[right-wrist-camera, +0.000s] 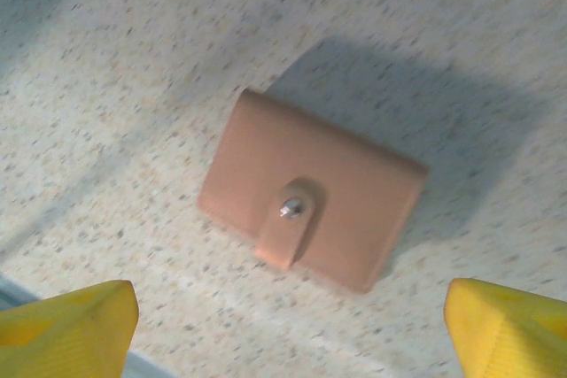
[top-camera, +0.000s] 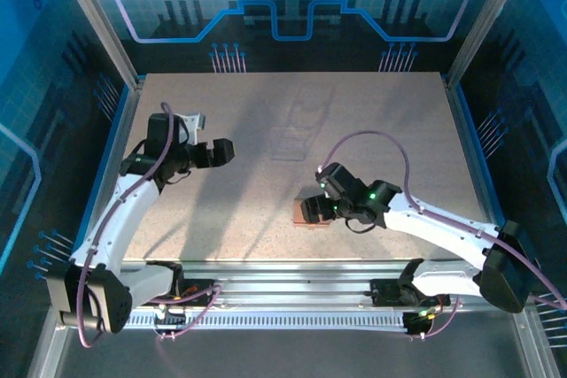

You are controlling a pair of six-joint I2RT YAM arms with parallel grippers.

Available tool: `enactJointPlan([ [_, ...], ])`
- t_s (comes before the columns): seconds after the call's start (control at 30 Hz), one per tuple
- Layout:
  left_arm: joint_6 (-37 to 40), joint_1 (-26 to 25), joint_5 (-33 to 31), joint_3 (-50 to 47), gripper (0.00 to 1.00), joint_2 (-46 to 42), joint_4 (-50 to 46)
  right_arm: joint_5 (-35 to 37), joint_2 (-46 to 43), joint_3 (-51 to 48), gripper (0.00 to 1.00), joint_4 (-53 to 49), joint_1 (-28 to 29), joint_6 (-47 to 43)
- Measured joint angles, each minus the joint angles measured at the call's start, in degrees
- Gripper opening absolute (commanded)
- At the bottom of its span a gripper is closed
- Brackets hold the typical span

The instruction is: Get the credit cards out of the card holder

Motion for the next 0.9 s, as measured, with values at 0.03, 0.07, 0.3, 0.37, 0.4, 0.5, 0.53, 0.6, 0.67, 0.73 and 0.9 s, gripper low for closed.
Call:
enactJointPlan([
  [0.03, -0.15, 0.00, 0.00, -0.68, 0.99, -0.96, 0.00, -0.92, 0.09, -0.55, 0.91, 0.00, 0.70, 1.29],
  [0.07, -0.37, 0.00, 0.04, -1.11, 0.99, -1.75, -0.02, -1.88, 0.31, -1.09, 0.91, 0.04, 1.25, 2.51],
  [0.3, -2.03, 0.00, 0.02, -3.50, 0.99, -5.03, 1.46, -5.77, 4.61, -5.22, 0.92, 3.48, 4.74, 9.46],
  [0.37, -2.21, 0.00, 0.02, -4.00, 0.99, -5.11, 1.62, -6.34, 5.97, -6.34, 0.93, 5.20, 4.81, 10.93],
  [0.4, -2.51, 0.00, 0.02, -4.35, 0.99, -5.11, 1.95, -6.40, 6.56, -6.82, 0.93, 6.14, 4.79, 11.63],
  [0.5, -3.52, 0.00, 0.04, -5.35, 0.99, -5.11, 2.78, -7.48, 7.74, -8.09, 0.94, 9.20, 4.63, 13.14],
  [0.53, -3.61, 0.00, 0.04, -5.55, 0.99, -5.11, 2.93, -7.82, 8.02, -8.57, 0.94, 10.34, 4.57, 13.64],
  [0.6, -4.02, 0.00, 0.07, -5.84, 0.99, -5.11, 3.23, -8.57, 8.39, -9.49, 0.94, 12.11, 4.20, 14.49],
  [0.67, -4.61, 0.00, 0.07, -5.92, 0.99, -5.05, 3.41, -9.09, 8.48, -10.45, 0.94, 13.62, 3.32, 15.19],
  [0.73, -4.90, 0.00, 0.09, -5.95, 0.99, -4.98, 3.82, -9.20, 8.48, -11.04, 0.94, 14.51, 2.45, 15.41],
  [0.9, -5.07, 0.00, 0.15, -5.95, 0.99, -4.37, 4.70, -10.40, 8.74, -11.89, 0.94, 17.20, -0.44, 15.34],
])
